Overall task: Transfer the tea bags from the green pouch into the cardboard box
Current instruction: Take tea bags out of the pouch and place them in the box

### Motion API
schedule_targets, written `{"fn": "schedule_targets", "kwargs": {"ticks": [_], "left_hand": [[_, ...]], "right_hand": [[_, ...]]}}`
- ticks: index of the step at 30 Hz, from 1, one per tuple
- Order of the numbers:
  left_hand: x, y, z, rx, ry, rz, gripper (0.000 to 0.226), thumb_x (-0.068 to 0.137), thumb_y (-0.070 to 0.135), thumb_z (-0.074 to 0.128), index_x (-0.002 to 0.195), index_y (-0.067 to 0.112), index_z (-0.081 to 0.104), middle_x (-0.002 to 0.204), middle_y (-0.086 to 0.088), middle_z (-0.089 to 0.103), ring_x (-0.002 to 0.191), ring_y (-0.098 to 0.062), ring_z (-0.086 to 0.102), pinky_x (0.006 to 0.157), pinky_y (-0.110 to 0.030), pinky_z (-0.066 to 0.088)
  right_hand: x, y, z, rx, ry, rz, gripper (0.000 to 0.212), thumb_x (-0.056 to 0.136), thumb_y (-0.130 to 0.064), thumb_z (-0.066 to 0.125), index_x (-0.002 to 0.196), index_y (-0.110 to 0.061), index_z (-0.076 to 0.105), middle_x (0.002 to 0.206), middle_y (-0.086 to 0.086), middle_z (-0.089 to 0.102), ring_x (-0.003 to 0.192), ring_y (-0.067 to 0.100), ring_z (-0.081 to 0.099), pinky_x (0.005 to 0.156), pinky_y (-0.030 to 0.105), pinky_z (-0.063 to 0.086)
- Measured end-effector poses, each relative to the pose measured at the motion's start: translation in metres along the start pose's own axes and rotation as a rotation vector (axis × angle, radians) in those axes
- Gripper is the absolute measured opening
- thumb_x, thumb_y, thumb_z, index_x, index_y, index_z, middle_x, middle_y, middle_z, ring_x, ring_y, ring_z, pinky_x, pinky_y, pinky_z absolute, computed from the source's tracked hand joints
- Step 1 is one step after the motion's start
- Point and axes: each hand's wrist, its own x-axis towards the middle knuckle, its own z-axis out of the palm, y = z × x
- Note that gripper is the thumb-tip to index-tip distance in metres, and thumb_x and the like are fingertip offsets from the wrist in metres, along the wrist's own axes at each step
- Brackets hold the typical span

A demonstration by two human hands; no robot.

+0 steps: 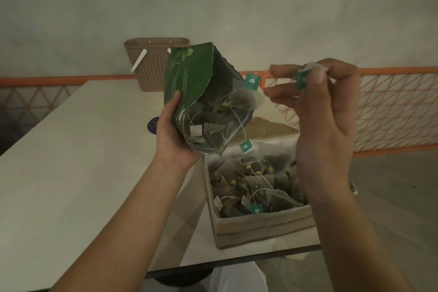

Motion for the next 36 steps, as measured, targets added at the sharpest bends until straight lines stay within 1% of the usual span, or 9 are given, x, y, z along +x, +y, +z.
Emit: {"fn": "schedule_targets", "kwargs": {"ticks": [4,7,11,14,21,28,31,34,36], "left_hand": [[-0.004,0.001,0.008,-0.013,0.012,0.01,0.052,0.098,0.048,0.051,0.142,0.02,0.058,0.145,-0.01,0.059,0.135,-0.034,0.054,0.105,-0.052,0.049],[-0.006,0.0,0.01,-0.019,0.024,0.008,0.051,0.098,0.048,0.051,0.138,0.018,0.062,0.143,-0.011,0.06,0.131,-0.034,0.057,0.101,-0.053,0.052],[-0.006,-0.001,0.011,-0.01,0.041,0.012,0.054,0.099,0.048,0.049,0.143,0.019,0.057,0.145,-0.01,0.058,0.134,-0.035,0.055,0.104,-0.052,0.05],[-0.007,0.0,0.013,-0.014,0.055,0.01,0.054,0.099,0.048,0.049,0.144,0.019,0.056,0.147,-0.01,0.056,0.136,-0.034,0.053,0.108,-0.052,0.045],[-0.009,0.002,0.015,0.001,0.066,0.023,0.054,0.099,0.048,0.049,0.144,0.018,0.056,0.148,-0.009,0.055,0.138,-0.034,0.051,0.109,-0.05,0.044],[-0.011,0.003,0.015,0.006,0.075,0.024,0.055,0.099,0.048,0.049,0.145,0.019,0.055,0.147,-0.009,0.056,0.135,-0.033,0.054,0.104,-0.049,0.05],[-0.011,0.004,0.015,0.015,0.074,0.025,0.057,0.098,0.048,0.05,0.147,0.019,0.052,0.15,-0.009,0.054,0.138,-0.034,0.051,0.11,-0.05,0.044],[-0.011,0.003,0.016,0.007,0.076,0.024,0.057,0.097,0.047,0.051,0.147,0.018,0.053,0.149,-0.01,0.055,0.137,-0.034,0.052,0.11,-0.05,0.044],[-0.011,0.003,0.017,0.004,0.071,0.026,0.058,0.097,0.047,0.051,0.147,0.018,0.053,0.149,-0.01,0.054,0.138,-0.033,0.051,0.11,-0.05,0.044]], "right_hand": [[-0.005,0.0,-0.008,0.033,0.12,0.025,0.015,0.103,-0.007,0.035,0.095,-0.014,0.045,0.088,0.015,0.064,0.07,0.03,0.059,0.065,0.038,0.05],[-0.011,0.004,-0.016,-0.018,0.148,0.203,0.019,0.097,-0.005,0.044,0.082,-0.015,0.05,0.064,-0.005,0.053,0.055,0.015,0.047,0.05,0.027,0.04],[-0.016,0.016,-0.024,-0.362,-0.057,0.45,0.016,0.092,-0.012,0.056,0.076,-0.013,0.057,0.054,-0.009,0.045,0.047,0.007,0.035,0.044,0.022,0.029],[-0.017,0.028,-0.027,-0.632,-0.222,0.514,0.012,0.088,-0.02,0.058,0.077,-0.019,0.062,0.053,-0.005,0.049,0.046,0.006,0.039,0.05,0.026,0.035],[-0.02,0.035,-0.032,-0.961,-0.365,0.521,0.01,0.091,-0.035,0.057,0.085,-0.035,0.065,0.073,-0.014,0.059,0.063,0.004,0.056,0.057,0.027,0.044],[-0.028,0.038,-0.027,-0.787,-0.266,0.435,0.01,0.093,-0.021,0.057,0.097,-0.028,0.062,0.068,-0.005,0.056,0.048,0.006,0.043,0.049,0.029,0.04],[-0.03,0.04,-0.021,-0.79,-0.241,0.309,0.014,0.086,-0.01,0.062,0.091,-0.023,0.065,0.087,-0.011,0.051,0.07,0.002,0.049,0.061,0.009,0.037],[-0.033,0.045,-0.014,-0.77,-0.269,0.276,0.019,0.081,-0.005,0.066,0.082,-0.024,0.066,0.097,-0.012,0.051,0.093,0.005,0.05,0.078,0.007,0.037],[-0.035,0.048,-0.012,-0.754,-0.302,0.275,0.022,0.079,-0.005,0.067,0.083,-0.026,0.064,0.1,-0.01,0.055,0.095,0.003,0.052,0.079,0.005,0.038]]}}
